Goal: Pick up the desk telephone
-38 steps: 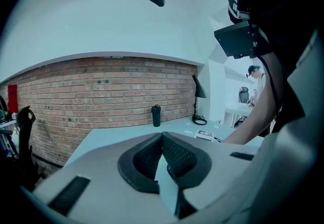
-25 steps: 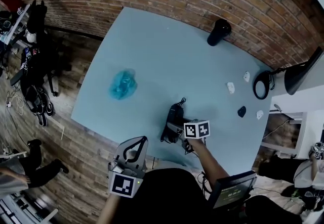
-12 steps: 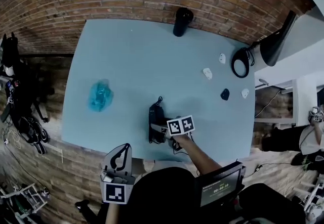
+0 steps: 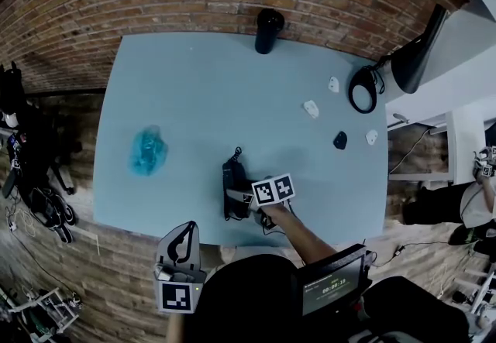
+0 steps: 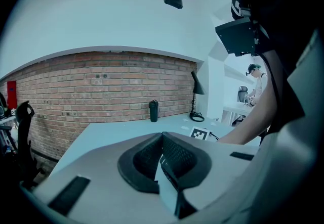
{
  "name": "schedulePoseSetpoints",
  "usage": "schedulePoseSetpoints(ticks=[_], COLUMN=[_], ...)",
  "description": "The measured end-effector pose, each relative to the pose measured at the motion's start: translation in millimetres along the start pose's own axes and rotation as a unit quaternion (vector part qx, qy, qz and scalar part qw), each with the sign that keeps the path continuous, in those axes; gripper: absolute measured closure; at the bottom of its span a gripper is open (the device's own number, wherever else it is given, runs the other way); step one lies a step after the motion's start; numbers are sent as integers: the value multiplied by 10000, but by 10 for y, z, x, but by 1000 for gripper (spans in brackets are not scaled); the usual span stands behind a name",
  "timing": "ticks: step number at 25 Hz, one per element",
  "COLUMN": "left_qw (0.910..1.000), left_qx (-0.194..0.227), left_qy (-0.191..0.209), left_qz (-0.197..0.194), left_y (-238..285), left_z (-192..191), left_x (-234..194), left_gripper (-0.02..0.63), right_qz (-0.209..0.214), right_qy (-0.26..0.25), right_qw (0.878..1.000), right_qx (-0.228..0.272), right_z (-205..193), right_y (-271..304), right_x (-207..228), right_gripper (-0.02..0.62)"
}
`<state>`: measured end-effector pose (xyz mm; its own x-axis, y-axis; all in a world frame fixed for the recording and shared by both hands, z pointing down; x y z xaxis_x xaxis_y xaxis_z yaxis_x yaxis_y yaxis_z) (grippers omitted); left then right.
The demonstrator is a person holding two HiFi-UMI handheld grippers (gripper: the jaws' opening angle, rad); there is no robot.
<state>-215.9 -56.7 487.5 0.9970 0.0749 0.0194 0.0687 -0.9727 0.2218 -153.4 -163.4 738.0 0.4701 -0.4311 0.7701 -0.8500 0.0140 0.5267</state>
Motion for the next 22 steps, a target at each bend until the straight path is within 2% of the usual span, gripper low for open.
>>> schedulePoseSetpoints(ticks=[3,10,16,22], left_qw=[10000,9998,9999,9998], left_qx=[47,-155,-57,-149], left_qy=[-37,-85,-123,-126], left_qz=[10,9,3,-106], left_y=[33,59,92,123], left_z=[17,-58,-57,-83], left_x=[24,48,41,52], left_gripper=[588,588,588,588], right_qz=[71,236,428,665], right_qy=[78,296,425,498], right_qw=[9999,9992,9978,9951], right_qx=[6,105,291,536], right_z=[17,76,170,310], right_y=[-10,-37,-48,-85], right_x=[-4,4,-76,-202], right_gripper=[290,290,293,293])
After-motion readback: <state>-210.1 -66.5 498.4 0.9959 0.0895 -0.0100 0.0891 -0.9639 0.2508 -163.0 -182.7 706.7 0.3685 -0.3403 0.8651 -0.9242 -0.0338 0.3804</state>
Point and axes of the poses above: the fingertips, and each gripper's own axes: y forward along the fingers, x to its right, z out of its top, the point moved 1 cm from there along -y, backward along the fingers, and after that the axes turned 10 degrees about x, right-handed, at the moved point
